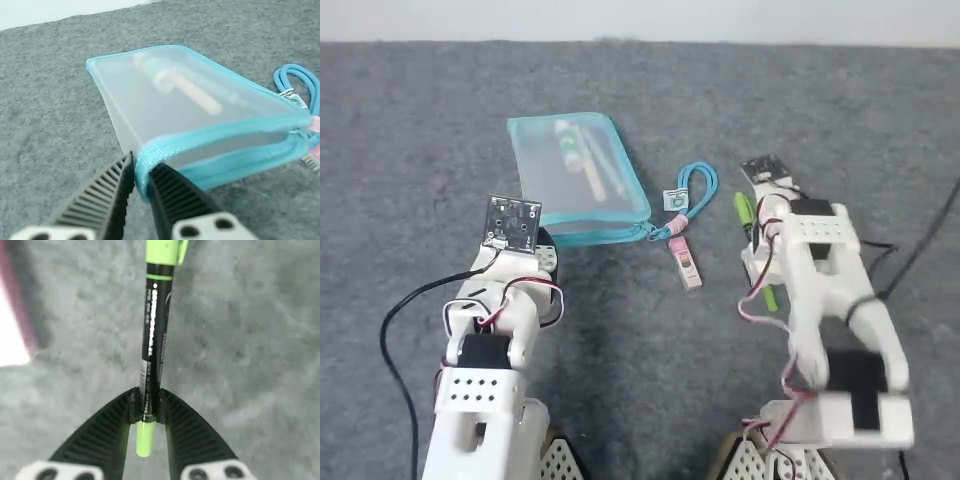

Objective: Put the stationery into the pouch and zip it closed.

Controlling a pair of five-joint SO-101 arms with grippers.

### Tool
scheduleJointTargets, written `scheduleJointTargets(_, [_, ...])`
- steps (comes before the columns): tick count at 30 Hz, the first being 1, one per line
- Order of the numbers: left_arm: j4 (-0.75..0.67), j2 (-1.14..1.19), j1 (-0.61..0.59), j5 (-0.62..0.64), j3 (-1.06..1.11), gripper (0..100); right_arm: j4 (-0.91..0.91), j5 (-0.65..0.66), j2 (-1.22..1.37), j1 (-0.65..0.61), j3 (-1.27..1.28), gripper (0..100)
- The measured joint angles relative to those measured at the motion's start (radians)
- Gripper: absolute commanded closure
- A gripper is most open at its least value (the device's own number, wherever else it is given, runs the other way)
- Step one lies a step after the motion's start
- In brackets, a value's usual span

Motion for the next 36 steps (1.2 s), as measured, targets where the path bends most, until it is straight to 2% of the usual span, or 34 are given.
scheduleJointTargets(4, [0.000,0.000,0.000,0.000,0.000,99,0.160,0.038,-0.264,-0.083,0.008,99.1])
scheduleJointTargets(9, [0.000,0.000,0.000,0.000,0.000,99,0.333,0.103,-0.583,-0.299,0.008,99.1])
scheduleJointTargets(13, [0.000,0.000,0.023,0.000,0.000,99,0.416,0.129,-0.631,-0.474,0.008,99.1])
scheduleJointTargets(16, [0.000,0.000,0.052,0.000,0.000,99,0.431,0.132,-0.594,-0.554,0.008,99.1])
scheduleJointTargets(23, [0.000,0.000,0.060,0.000,0.000,99,0.359,0.129,-0.394,-0.577,0.008,99.1])
scheduleJointTargets(25, [0.000,0.000,0.061,0.000,0.000,99,0.338,0.094,-0.338,-0.582,-0.006,99.1])
scheduleJointTargets(36, [0.000,0.000,0.123,0.000,0.000,99,0.385,0.005,0.034,-0.512,-0.453,99.1])
